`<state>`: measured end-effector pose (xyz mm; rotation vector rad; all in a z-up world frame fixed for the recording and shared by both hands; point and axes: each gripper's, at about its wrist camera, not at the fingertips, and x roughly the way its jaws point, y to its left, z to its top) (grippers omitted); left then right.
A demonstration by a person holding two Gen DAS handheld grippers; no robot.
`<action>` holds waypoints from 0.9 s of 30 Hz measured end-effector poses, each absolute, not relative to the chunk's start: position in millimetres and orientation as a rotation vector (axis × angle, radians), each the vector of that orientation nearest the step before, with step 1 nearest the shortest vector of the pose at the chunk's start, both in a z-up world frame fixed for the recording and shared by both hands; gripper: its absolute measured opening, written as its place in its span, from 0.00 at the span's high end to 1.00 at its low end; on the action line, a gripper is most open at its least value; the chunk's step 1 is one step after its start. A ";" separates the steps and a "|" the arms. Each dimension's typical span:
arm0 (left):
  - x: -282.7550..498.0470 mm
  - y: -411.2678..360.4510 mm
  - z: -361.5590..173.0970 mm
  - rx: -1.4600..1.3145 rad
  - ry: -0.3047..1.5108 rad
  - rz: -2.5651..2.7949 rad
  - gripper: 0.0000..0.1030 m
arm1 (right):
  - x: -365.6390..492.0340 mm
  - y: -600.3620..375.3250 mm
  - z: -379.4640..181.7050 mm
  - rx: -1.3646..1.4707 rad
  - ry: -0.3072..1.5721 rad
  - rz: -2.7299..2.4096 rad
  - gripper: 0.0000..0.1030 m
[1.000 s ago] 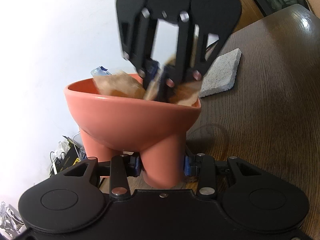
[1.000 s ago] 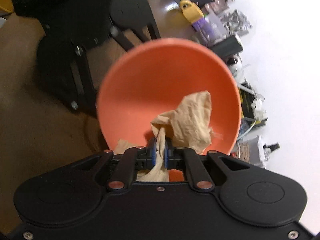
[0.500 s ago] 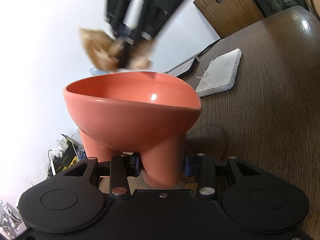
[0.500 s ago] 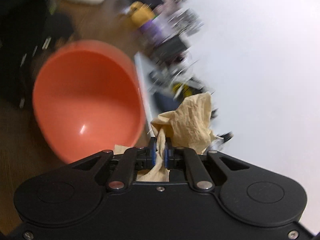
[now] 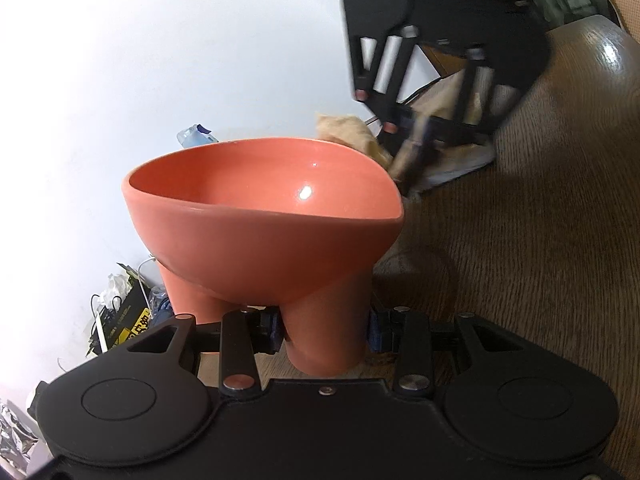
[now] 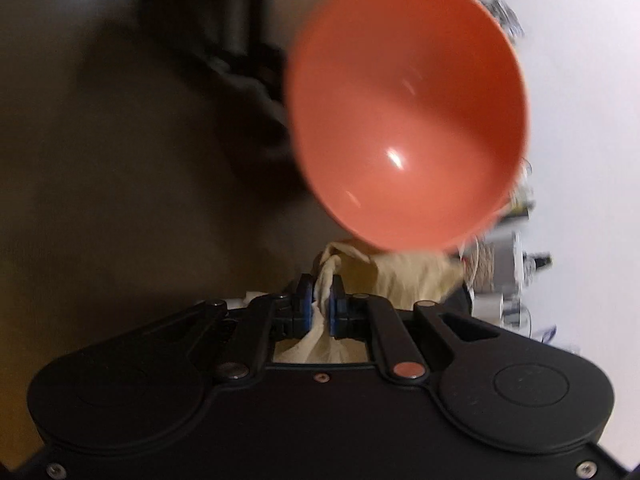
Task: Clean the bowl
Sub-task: 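Wipe the bowl's outer wall with the cloth in the right gripper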
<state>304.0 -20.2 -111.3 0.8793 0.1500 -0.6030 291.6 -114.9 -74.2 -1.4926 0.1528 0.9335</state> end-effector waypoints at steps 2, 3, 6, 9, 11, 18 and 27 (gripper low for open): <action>304.3 -20.4 -111.3 0.880 0.149 -0.603 0.64 | 277.6 -109.8 -73.8 -1.509 0.120 0.978 0.92; 304.6 -20.5 -111.2 0.880 0.150 -0.603 0.64 | 273.2 -108.1 -72.8 -1.513 0.109 0.992 0.92; 305.1 -20.6 -111.1 0.880 0.150 -0.602 0.64 | 251.8 -96.2 -58.2 -1.510 0.041 1.068 0.92; 305.7 -20.8 -111.0 0.880 0.149 -0.601 0.64 | 239.9 -86.1 -40.2 -1.471 0.005 1.134 0.93; 305.8 -21.1 -111.0 0.882 0.147 -0.600 0.64 | 235.5 -79.9 -29.4 -1.435 -0.013 1.171 0.93; 306.9 -21.7 -110.8 0.885 0.143 -0.598 0.64 | 245.5 -61.1 15.0 -1.285 -0.146 1.155 0.93; 305.9 -24.8 -111.3 0.885 0.143 -0.598 0.64 | 289.0 -55.5 44.8 -1.188 -0.231 0.992 0.93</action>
